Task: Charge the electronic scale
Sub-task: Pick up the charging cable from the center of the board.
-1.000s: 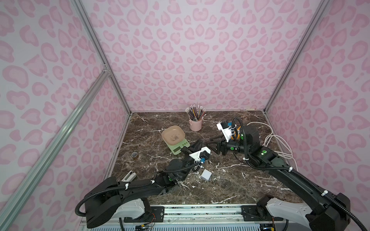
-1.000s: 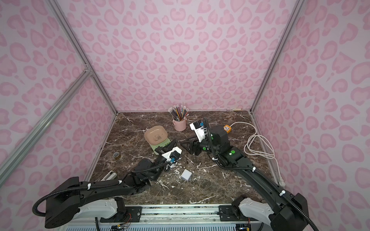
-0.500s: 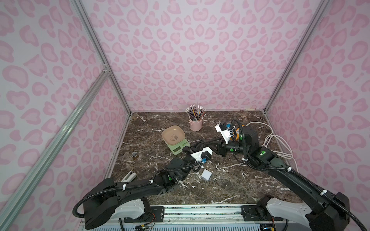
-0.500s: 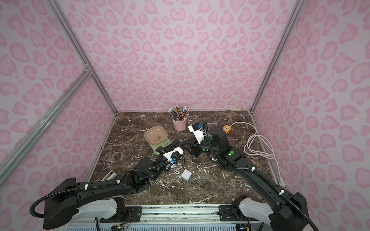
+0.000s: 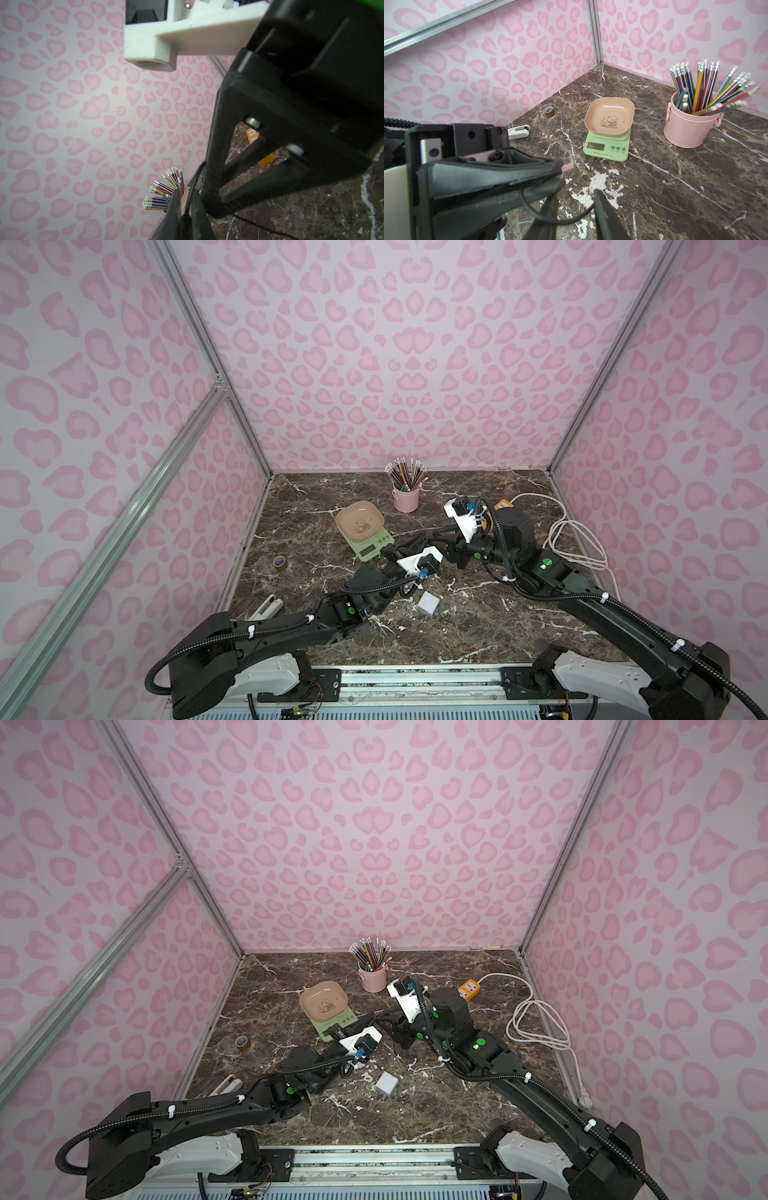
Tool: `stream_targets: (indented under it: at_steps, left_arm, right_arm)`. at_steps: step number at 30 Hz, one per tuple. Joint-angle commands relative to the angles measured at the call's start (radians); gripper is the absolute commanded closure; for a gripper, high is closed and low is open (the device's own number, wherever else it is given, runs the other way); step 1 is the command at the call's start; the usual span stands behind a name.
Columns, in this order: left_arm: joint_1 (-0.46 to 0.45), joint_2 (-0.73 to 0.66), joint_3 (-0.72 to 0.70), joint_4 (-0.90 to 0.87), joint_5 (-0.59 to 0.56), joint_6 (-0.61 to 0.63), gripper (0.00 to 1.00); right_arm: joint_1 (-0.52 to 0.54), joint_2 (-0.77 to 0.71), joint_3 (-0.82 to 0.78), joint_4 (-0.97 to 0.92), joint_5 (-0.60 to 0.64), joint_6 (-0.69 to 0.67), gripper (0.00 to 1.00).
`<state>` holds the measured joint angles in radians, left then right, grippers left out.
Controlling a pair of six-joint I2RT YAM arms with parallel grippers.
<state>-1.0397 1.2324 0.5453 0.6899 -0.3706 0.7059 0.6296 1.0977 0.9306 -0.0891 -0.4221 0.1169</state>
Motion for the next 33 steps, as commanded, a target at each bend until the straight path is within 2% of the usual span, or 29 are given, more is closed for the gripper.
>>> stream_targets:
  at_steps: [1,5,8,10,12,15,18,21,23,27,30,33]
  left_arm:
    - [0.000,-0.013,0.006,-0.020,0.018,-0.016,0.92]
    - [0.001,-0.024,0.009,-0.043,0.012,-0.042,0.89]
    - [0.011,-0.052,0.007,-0.066,0.028,-0.094,0.82]
    - [0.026,-0.082,0.002,-0.085,0.049,-0.148,0.68]
    - [0.053,-0.128,-0.002,-0.111,0.081,-0.231,0.49]
    - [0.107,-0.220,-0.008,-0.145,0.164,-0.380,0.33]
    - [0.139,-0.304,-0.013,-0.199,0.229,-0.534,0.27]
    - [0.143,-0.353,0.002,-0.285,0.240,-0.719,0.13]
    - [0.144,-0.355,0.032,-0.367,0.236,-0.873,0.09]
    - [0.148,-0.306,0.080,-0.490,0.406,-1.063,0.08]
    - [0.149,-0.274,0.066,-0.478,0.557,-1.120,0.11]
    - [0.153,-0.271,0.007,-0.395,0.624,-1.108,0.14]
  right_arm:
    - [0.002,-0.005,-0.009,0.060,0.000,-0.031,0.82]
    - [0.002,-0.015,-0.026,0.068,0.008,-0.039,1.00]
    - [0.001,-0.026,-0.047,0.077,0.036,-0.031,1.00]
    - [-0.001,-0.036,-0.067,0.086,0.056,-0.021,1.00]
    - [-0.001,-0.042,-0.085,0.089,0.073,-0.008,1.00]
    - [-0.004,-0.052,-0.114,0.097,0.091,0.012,1.00]
    - [-0.003,-0.067,-0.153,0.139,0.089,0.037,1.00]
    - [-0.003,-0.068,-0.174,0.167,0.080,0.054,1.00]
    - [-0.004,-0.067,-0.179,0.177,0.081,0.061,1.00]
    - [-0.004,-0.077,-0.183,0.196,0.084,0.064,1.00]
    - [-0.004,-0.093,-0.189,0.218,0.098,0.074,1.00]
    - [-0.007,-0.104,-0.192,0.235,0.095,0.088,1.00]
